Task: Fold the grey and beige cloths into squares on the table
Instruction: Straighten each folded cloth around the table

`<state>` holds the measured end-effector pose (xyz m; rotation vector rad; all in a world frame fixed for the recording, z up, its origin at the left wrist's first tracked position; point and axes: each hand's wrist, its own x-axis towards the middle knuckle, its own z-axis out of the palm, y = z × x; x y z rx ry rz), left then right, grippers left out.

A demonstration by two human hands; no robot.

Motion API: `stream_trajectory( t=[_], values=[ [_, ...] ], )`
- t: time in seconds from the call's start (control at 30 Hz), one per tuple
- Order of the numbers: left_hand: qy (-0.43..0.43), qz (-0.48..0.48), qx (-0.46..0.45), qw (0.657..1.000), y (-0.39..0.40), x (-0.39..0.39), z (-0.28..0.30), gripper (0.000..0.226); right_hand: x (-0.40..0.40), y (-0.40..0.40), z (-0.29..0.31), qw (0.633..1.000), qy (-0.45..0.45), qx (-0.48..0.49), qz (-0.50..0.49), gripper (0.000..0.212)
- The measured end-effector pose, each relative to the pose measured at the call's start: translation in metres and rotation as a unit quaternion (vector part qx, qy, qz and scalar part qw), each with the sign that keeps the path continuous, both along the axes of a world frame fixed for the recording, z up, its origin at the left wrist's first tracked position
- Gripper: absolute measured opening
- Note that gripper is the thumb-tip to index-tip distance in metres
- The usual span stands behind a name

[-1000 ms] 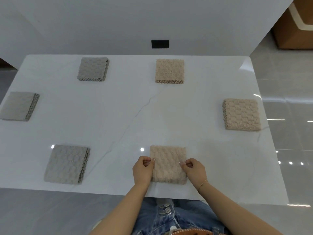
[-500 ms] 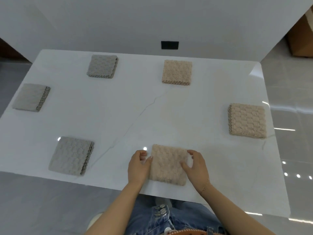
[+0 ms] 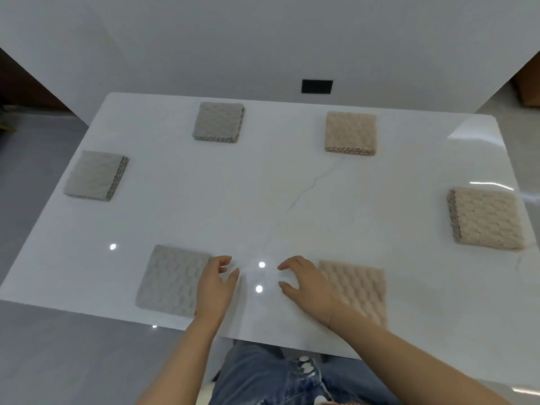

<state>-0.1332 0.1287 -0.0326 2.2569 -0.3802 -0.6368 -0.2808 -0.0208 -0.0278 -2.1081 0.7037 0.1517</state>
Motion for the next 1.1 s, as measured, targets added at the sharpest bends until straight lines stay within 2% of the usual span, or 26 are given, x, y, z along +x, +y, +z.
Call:
stream_trajectory(
  t=[0.13, 0.27, 0.37, 0.43, 0.6, 0.77, 1.1],
  values=[
    [-0.005, 0.024, 0.023, 0.999, 0.045, 0.056, 0.001, 0.025, 0.060, 0.052, -0.008, 0.981, 0.064, 0.146, -0.115, 0.025],
    [-0.045, 0.055, 0.069, 0.995, 0.095, 0.095, -0.010, 0.041, 0.104, 0.096, -0.018, 0.945, 0.110, 0.244, -0.188, 0.034],
    [-0.007, 0.120, 0.068, 0.990, 0.115, 0.110, -0.016, 0.051, 0.123, 0.114, -0.025, 0.934, 0.116, 0.246, -0.231, 0.034],
    [0.009, 0.134, 0.081, 0.988, 0.118, 0.114, -0.021, 0.051, 0.131, 0.121, -0.027, 0.930, 0.112, 0.243, -0.251, 0.032],
    [0.044, 0.113, 0.040, 0.992, 0.114, 0.120, -0.026, 0.028, 0.152, 0.126, -0.028, 0.921, 0.094, 0.245, -0.288, 0.019],
    [0.039, 0.115, 0.014, 0.992, 0.106, 0.126, -0.021, 0.019, 0.165, 0.127, -0.031, 0.915, 0.070, 0.231, -0.322, 0.014],
    [0.054, 0.115, -0.004, 0.992, 0.099, 0.126, -0.027, 0.021, 0.165, 0.126, -0.035, 0.904, 0.029, 0.230, -0.360, 0.013]
  ],
)
